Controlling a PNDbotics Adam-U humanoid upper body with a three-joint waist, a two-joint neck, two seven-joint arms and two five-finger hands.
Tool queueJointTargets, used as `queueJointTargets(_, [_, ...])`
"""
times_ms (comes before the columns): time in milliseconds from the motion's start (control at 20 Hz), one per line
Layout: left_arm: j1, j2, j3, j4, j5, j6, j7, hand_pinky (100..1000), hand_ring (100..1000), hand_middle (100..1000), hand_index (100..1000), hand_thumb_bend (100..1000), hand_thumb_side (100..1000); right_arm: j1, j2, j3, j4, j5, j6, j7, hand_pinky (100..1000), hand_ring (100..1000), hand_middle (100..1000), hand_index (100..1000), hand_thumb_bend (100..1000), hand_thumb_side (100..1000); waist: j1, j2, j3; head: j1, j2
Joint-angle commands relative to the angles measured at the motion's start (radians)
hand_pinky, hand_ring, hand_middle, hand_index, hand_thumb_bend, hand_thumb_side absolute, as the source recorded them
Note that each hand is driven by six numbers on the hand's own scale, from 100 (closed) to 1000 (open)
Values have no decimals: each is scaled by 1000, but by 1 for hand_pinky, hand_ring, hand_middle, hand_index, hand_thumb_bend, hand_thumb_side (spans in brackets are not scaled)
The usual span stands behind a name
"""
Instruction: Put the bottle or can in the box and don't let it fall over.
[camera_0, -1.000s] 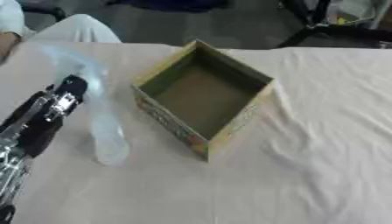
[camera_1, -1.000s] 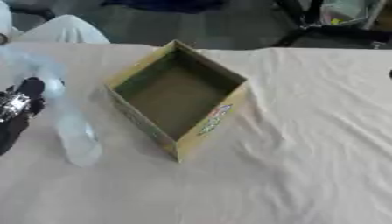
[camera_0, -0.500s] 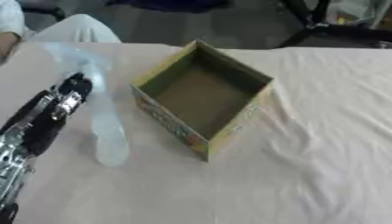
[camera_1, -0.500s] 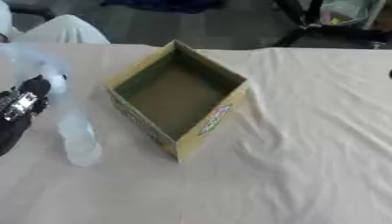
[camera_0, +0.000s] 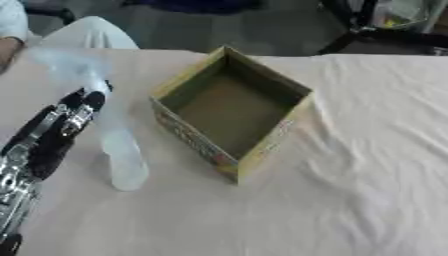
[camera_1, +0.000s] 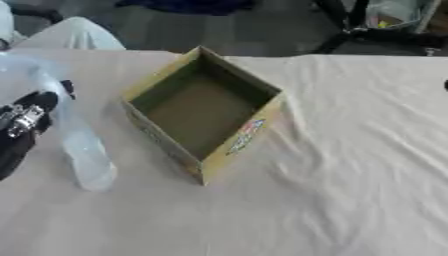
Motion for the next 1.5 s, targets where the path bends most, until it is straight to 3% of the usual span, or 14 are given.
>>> queueJointTargets(50, [-7, 18, 0, -19, -11, -7, 4, 1000, 1000, 1000, 909, 264, 782, -13, -29, -6, -23, 4, -3, 5, 1000, 1000, 978, 1000, 100, 470, 1, -19, -2, 4, -10])
queueJointTargets(450, [4, 4, -20, -15, -40, 5, 2, 1000, 1000, 1000, 911, 311, 804, -11, -35, -6, -23, 5, -1, 6, 1000, 1000, 978, 1000, 100, 470, 9, -22, -2, 3, -11])
queueJointTargets(1500, [0, -35, -46, 8, -73, 29, 96, 1000, 1000, 1000, 832, 209, 768, -6, -48, -6, -23, 5, 0, 5, 1000, 1000, 978, 1000, 100, 470, 24, -28, 2, -4, -3])
